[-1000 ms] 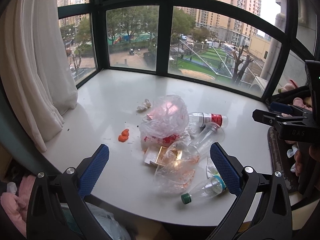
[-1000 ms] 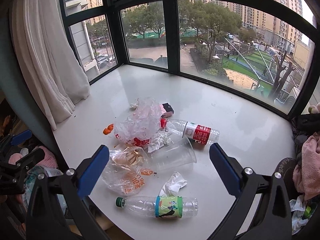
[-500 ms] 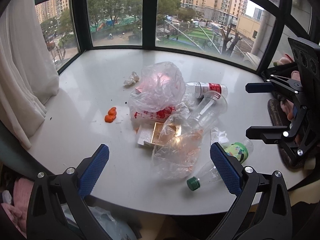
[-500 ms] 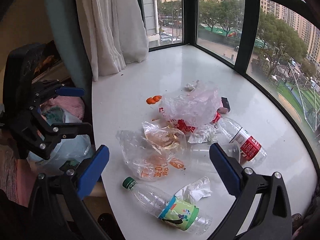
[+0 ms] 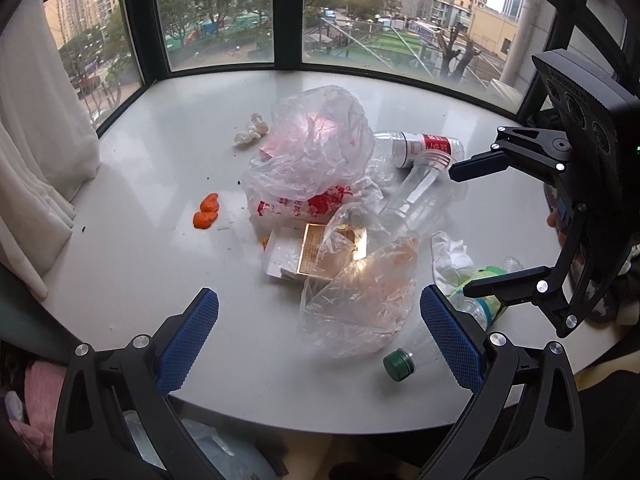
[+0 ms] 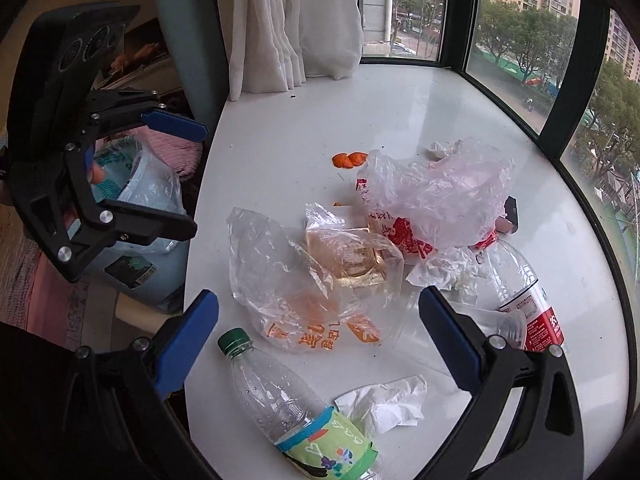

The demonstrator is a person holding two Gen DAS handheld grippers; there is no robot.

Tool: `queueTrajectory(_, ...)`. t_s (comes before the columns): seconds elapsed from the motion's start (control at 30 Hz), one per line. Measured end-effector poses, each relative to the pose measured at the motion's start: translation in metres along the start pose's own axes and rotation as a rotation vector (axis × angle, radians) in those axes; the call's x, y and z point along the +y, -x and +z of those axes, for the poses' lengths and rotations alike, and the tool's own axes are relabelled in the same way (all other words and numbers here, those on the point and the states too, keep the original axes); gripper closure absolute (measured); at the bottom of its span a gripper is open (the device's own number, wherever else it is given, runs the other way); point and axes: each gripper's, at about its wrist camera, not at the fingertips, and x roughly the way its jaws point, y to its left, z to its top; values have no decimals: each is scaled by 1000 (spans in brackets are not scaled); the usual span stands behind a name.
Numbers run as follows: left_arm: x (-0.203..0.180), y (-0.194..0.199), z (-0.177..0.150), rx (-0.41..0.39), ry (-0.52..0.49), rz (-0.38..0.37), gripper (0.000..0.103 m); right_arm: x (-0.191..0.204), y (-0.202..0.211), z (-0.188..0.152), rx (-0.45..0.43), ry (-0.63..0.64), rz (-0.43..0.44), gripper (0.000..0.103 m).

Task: Collect trash
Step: 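Close the left gripper on the clear plastic bag and lift it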

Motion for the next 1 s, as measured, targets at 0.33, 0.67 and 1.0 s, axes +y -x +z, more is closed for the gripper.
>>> queueTrajectory(0.33, 1, -35, -4, 90, -92, -33, 14, -11, -41, -3, 109, 182, 115, 6)
queueTrajectory(0.67, -2, -71, -4, 171, -145, -96, 40, -12, -86, -6, 255, 283, 252, 48)
queueTrajectory(1.0, -2, -76, -6, 202, -137, -152, 99, -16, -89, 6, 266, 248, 293, 98)
